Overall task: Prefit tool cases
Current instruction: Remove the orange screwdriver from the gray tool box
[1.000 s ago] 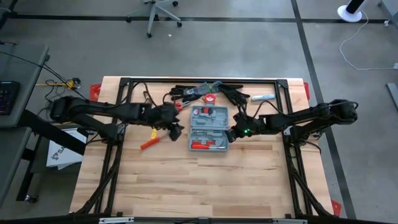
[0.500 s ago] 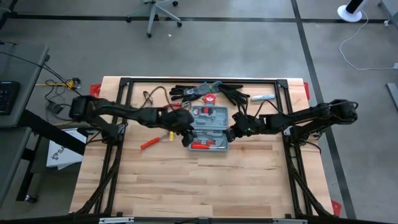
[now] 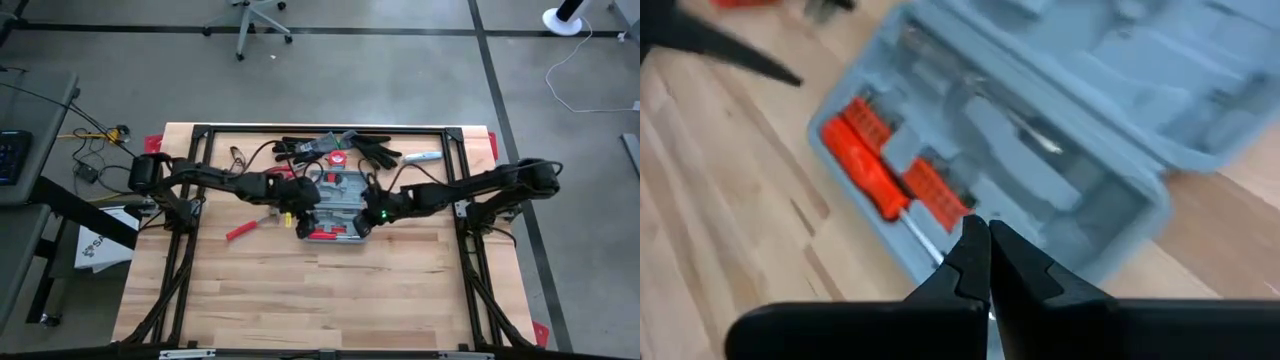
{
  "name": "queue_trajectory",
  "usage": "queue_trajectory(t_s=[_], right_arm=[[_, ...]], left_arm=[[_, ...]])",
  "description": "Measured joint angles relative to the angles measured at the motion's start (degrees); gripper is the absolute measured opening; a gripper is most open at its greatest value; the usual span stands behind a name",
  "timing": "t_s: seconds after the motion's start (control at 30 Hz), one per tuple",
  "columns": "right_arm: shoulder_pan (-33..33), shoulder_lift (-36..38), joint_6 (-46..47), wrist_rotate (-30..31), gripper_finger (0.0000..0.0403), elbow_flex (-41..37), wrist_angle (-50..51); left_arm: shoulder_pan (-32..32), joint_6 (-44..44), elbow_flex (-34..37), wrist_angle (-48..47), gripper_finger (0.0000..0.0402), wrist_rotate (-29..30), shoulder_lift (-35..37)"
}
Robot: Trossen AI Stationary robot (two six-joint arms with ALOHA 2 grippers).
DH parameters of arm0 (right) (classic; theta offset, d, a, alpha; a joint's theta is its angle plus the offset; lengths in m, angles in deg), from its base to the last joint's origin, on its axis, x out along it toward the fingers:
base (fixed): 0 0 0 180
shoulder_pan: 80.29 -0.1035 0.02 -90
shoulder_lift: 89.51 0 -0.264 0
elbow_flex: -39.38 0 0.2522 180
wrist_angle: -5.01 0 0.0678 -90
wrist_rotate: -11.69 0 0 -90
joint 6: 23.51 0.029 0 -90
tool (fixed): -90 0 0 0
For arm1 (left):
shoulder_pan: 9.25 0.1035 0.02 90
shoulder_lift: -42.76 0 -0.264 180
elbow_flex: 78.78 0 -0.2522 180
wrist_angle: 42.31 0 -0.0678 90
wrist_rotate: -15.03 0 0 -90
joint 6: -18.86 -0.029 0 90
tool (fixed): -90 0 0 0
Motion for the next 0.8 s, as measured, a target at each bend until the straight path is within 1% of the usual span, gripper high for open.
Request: queue_trajectory(t_s=[0.17,0.27,0.37,0.43,0.63,0.8], right_arm=[[0.2,-4.2,-1.3,0.3,0.0000,2.2,-3.4],[0.2,-5.5,-1.6,0.3,0.0000,2.2,-5.0],[0.1,-6.4,-1.6,0.2,0.0000,2.2,-4.9],[0.0,-6.5,-1.6,-0.2,0.0000,2.2,-4.8],[0.0,-6.7,-1.6,-2.7,0.0000,2.2,-4.9],[-1.4,-6.9,-2.4,-3.0,0.0000,2.2,-4.9]], left_arm=[[0.0,-1.1,0.0,-0.2,0.0209,0.3,0.0],[0.0,-4.1,0.0,0.3,0.0209,1.5,0.0],[0.0,-7.5,0.0,0.8,0.0209,3.7,0.0],[0.0,-9.2,0.0,1.0,0.0209,4.0,0.0],[-0.5,-9.3,0.0,1.1,0.0209,2.5,0.0],[-1.5,-9.2,0.0,1.4,0.0209,2.9,0.0]])
